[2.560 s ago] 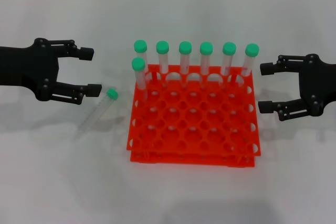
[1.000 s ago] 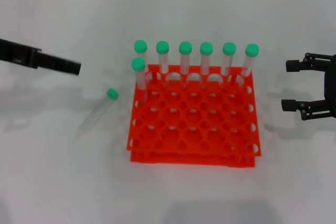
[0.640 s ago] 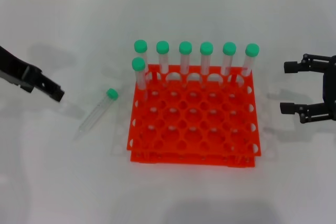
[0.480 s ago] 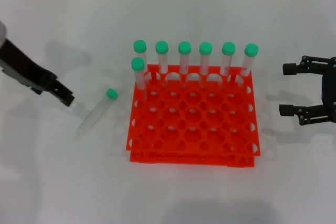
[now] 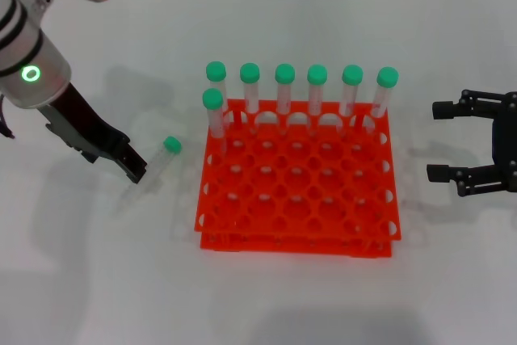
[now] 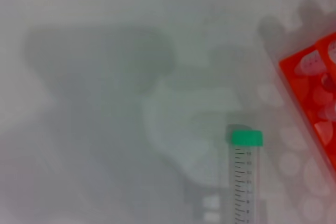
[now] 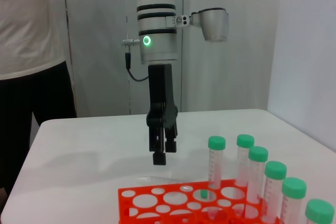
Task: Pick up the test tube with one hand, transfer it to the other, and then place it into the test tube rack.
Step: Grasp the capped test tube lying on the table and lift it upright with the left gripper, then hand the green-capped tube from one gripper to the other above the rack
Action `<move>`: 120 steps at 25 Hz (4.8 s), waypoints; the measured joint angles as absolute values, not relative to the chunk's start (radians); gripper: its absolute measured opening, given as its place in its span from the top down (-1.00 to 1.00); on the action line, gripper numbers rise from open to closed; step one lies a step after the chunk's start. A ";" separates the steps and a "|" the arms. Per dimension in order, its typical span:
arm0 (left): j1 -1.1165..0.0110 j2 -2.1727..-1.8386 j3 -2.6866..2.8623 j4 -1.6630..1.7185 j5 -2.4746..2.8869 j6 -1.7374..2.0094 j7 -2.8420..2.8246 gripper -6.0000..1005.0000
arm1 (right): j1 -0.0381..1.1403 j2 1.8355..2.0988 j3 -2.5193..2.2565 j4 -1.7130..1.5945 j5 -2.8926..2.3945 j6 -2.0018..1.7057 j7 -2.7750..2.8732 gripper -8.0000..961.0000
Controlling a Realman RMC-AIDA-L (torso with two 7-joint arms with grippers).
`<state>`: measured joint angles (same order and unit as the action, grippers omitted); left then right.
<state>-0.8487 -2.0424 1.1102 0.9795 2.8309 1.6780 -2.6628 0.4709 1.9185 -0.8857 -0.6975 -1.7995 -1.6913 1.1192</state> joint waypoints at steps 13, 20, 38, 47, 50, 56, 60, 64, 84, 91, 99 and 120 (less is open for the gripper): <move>-0.854 -2.072 1.208 0.967 2.833 1.662 -2.748 -0.53 | 0.470 1.921 -0.882 -0.693 -1.799 -1.692 1.109 -0.81; -0.857 -2.075 1.215 0.927 2.833 1.616 -2.752 -0.52 | 0.470 1.921 -0.882 -0.695 -1.798 -1.693 1.114 -0.81; -0.890 -2.080 1.215 0.811 2.832 1.539 -2.769 -0.31 | 0.472 1.924 -0.891 -0.697 -1.801 -1.697 1.116 -0.81; -0.907 -2.079 1.220 0.782 2.833 1.539 -2.769 -0.28 | 0.472 1.923 -0.886 -0.698 -1.800 -1.697 1.115 -0.81; -0.909 -2.079 1.234 0.774 2.833 1.536 -2.770 -0.03 | 0.474 1.922 -0.884 -0.698 -1.798 -1.697 1.114 -0.81; -0.910 -2.078 1.252 0.772 2.833 1.526 -2.777 0.42 | 0.478 1.921 -0.886 -0.704 -1.796 -1.697 1.116 -0.81; -0.910 -2.076 1.254 0.772 2.833 1.522 -2.782 0.57 | 0.478 1.922 -0.884 -0.709 -1.795 -1.697 1.117 -0.81; -0.911 -2.075 1.254 0.816 2.834 1.529 -2.787 0.57 | 0.479 1.918 -0.883 -0.709 -1.793 -1.698 1.117 -0.81; -0.833 -2.077 1.165 1.310 2.634 1.373 -2.573 0.58 | 0.468 1.913 -0.844 -0.712 -1.788 -1.724 1.116 -0.81; -0.800 -2.073 1.154 1.261 2.197 1.351 -2.264 0.58 | 0.461 1.917 -0.843 -0.712 -1.779 -1.735 1.119 -0.81; -0.791 -2.038 1.089 0.991 1.955 1.455 -1.920 0.58 | 0.455 1.924 -0.778 -0.705 -1.775 -1.736 1.119 -0.81; -0.770 -2.035 1.051 0.748 1.898 1.578 -1.541 0.58 | 0.524 1.922 -0.674 -0.613 -1.707 -1.800 1.342 -0.81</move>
